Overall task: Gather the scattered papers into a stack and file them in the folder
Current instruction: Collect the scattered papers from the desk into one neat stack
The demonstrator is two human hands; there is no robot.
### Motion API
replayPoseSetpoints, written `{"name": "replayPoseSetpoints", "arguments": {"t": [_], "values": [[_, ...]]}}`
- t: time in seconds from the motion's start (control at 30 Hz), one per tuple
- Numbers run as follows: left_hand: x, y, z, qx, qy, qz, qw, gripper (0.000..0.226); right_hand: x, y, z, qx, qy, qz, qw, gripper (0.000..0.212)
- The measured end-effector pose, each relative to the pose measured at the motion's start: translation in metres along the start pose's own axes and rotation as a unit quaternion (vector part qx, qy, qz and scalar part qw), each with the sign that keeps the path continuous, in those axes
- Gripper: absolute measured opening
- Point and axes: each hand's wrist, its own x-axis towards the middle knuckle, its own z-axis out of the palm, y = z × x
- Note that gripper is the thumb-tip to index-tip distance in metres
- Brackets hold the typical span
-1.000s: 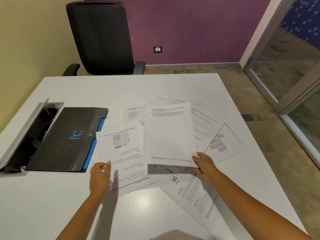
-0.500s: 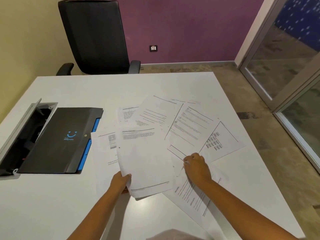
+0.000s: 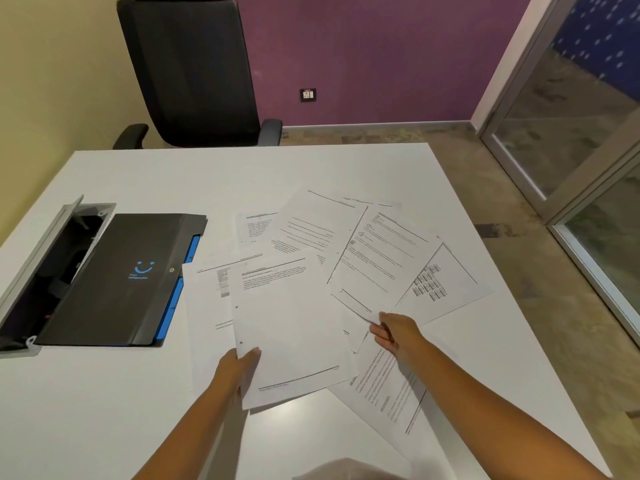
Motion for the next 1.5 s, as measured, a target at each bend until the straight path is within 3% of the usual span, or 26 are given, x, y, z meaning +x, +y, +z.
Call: {"name": "replayPoseSetpoints", "arguments": {"t": [0.13, 0.3, 0.43, 0.63, 0.73, 0.83, 0.9, 1.0, 1.13, 1.27, 1.37, 1.5], "values": [[0.003, -0.001, 0.000, 0.008, 0.019, 0.002, 1.000, 0.038, 0.007, 0.001, 0.001, 0.088, 0.001, -0.023, 0.996, 0.049], [0.004, 0.000, 0.001, 0.006, 0.023, -0.002, 1.000, 0.041, 0.011, -0.003, -0.021, 0.051, 0.070, -0.073, 0.994, 0.041], [0.006, 0.000, 0.003, 0.002, 0.010, 0.009, 1.000, 0.038, 0.011, -0.011, -0.052, 0.104, 0.131, -0.096, 0.981, 0.034], [0.008, -0.003, 0.003, -0.018, -0.017, 0.019, 1.000, 0.034, 0.001, -0.017, -0.074, 0.161, 0.147, -0.172, 0.961, 0.028], [0.007, -0.004, 0.001, -0.015, -0.004, 0.030, 0.999, 0.034, -0.007, -0.010, -0.064, 0.112, 0.122, -0.181, 0.969, 0.026], [0.008, -0.001, 0.003, -0.006, 0.004, 0.034, 0.999, 0.040, -0.016, 0.006, -0.044, 0.081, 0.034, -0.153, 0.984, 0.024], [0.010, 0.004, 0.005, 0.012, 0.033, -0.006, 0.999, 0.051, -0.023, 0.019, -0.031, 0.050, -0.016, -0.133, 0.990, 0.023], [0.010, 0.009, 0.006, -0.061, 0.032, -0.060, 0.996, 0.052, -0.031, 0.034, -0.016, -0.001, -0.076, -0.117, 0.990, 0.022], [0.007, 0.005, 0.003, -0.148, 0.011, -0.045, 0.988, 0.050, -0.040, 0.044, -0.003, -0.080, -0.108, -0.089, 0.987, 0.022], [0.003, 0.010, 0.007, -0.102, -0.031, -0.015, 0.994, 0.051, -0.044, 0.050, 0.002, -0.130, -0.114, -0.083, 0.981, 0.022], [0.000, 0.009, 0.010, -0.039, -0.064, 0.019, 0.997, 0.039, -0.049, 0.049, 0.003, -0.260, -0.120, -0.140, 0.948, 0.021], [-0.005, 0.010, 0.017, -0.023, -0.057, 0.010, 0.998, 0.029, -0.050, 0.040, 0.002, -0.465, -0.083, -0.233, 0.850, 0.020]]}}
